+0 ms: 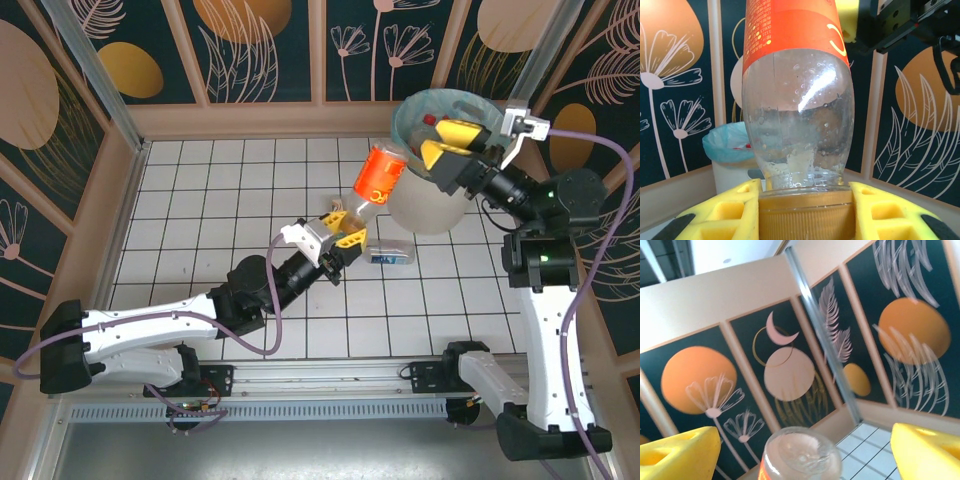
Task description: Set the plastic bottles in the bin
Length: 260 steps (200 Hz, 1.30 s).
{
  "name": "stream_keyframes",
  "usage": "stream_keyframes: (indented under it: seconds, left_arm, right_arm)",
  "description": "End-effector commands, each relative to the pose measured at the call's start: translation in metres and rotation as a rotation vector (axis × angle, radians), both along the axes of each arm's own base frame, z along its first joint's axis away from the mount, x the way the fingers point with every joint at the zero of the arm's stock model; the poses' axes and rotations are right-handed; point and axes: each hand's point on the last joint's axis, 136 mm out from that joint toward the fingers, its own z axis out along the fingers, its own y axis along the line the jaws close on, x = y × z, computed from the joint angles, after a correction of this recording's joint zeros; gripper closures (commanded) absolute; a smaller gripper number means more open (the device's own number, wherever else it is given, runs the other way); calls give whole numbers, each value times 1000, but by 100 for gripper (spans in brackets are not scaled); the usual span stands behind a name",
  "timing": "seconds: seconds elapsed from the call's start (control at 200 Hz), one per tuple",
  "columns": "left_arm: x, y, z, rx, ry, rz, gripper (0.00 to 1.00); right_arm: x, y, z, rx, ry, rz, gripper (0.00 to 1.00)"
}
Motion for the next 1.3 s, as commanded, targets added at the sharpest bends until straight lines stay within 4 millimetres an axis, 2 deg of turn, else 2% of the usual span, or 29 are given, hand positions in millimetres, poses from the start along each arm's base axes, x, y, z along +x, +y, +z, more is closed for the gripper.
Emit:
stream_keyframes:
  seconds: [0.0,0.24,0.335,0.425,0.555,0.666,0.701,0.771,0.806,0.896,0.996,1.186,1.296]
  left_arm:
    - [-10,4,27,-70,-29,-53,100]
    - [-20,5,34,-84,-57,-104,100]
    - [-21,3,31,-67,-62,-109,100]
    - [-19,4,29,-68,-54,-103,100]
    - [-18,7,28,-67,-45,-88,100]
    - [-17,13,26,-60,-48,-71,100]
    - [-17,15,25,-53,-55,-66,90]
    - [-16,19,23,-47,-60,-47,34]
    - [-14,22,24,-51,-59,-30,20]
    - [-7,28,21,-50,-34,15,12]
    - [-4,30,19,-41,-4,32,9]
    - [-2,38,8,-75,72,36,7]
    - [0,44,1,-85,115,51,6]
  right_arm:
    - [-12,11,-10,-25,-2,61,11]
    - [-17,49,-27,-105,35,176,12]
    - [-23,62,-30,-121,28,255,16]
    - [-26,67,-31,-113,25,300,24]
    - [-25,67,-31,-113,15,297,42]
    - [-24,66,-29,-115,0,285,49]
    - [-25,65,-27,-112,-6,275,49]
    - [-19,62,-23,-108,-12,223,51]
    - [-15,59,-20,-106,-18,180,52]
    - [3,43,-10,-110,-32,4,53]
    - [32,17,0,-139,-38,-250,54]
    - [101,-49,19,-251,-25,-772,57]
    - [146,-80,17,-392,-16,-1041,61]
